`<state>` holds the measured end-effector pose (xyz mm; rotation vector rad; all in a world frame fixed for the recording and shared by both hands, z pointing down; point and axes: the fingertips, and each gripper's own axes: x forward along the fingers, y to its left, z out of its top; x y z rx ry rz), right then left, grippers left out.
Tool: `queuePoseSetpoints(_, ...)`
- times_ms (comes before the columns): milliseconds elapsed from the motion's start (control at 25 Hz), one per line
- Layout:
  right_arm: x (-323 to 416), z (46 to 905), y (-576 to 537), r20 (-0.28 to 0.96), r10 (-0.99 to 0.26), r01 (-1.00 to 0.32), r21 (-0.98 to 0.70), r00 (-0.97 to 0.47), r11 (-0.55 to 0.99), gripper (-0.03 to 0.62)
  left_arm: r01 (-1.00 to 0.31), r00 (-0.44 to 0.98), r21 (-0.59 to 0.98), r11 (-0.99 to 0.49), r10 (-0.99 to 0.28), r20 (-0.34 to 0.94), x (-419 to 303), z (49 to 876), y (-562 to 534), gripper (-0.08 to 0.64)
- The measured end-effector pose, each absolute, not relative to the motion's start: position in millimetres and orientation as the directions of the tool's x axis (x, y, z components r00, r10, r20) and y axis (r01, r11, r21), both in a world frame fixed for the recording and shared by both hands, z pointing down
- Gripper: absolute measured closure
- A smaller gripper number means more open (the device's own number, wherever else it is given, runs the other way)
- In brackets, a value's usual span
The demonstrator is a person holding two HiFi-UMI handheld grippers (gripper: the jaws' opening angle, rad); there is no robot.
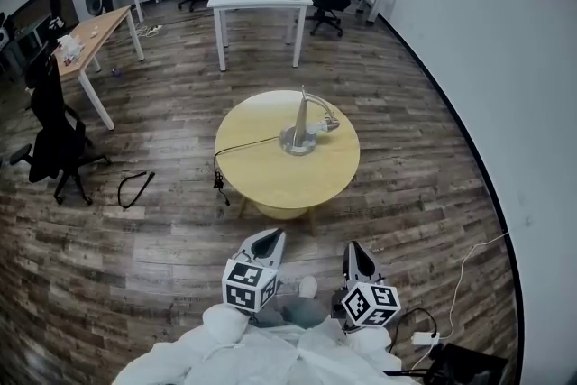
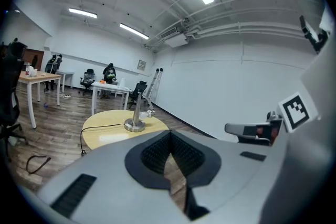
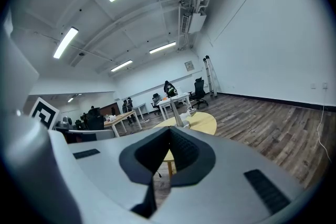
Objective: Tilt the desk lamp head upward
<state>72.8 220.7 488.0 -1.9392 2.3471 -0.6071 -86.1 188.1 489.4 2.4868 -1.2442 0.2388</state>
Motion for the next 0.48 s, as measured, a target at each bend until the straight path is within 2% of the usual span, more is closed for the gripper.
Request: queuePoseSetpoints(480, 75.8, 497.3, 137.5, 0.207, -0.936, -0.915, -0.35, -0.283, 0.199, 0.584, -0.835, 0.55, 0.249, -0.491, -0.768, 0.329, -85.1, 510.0, 119.1, 0.56)
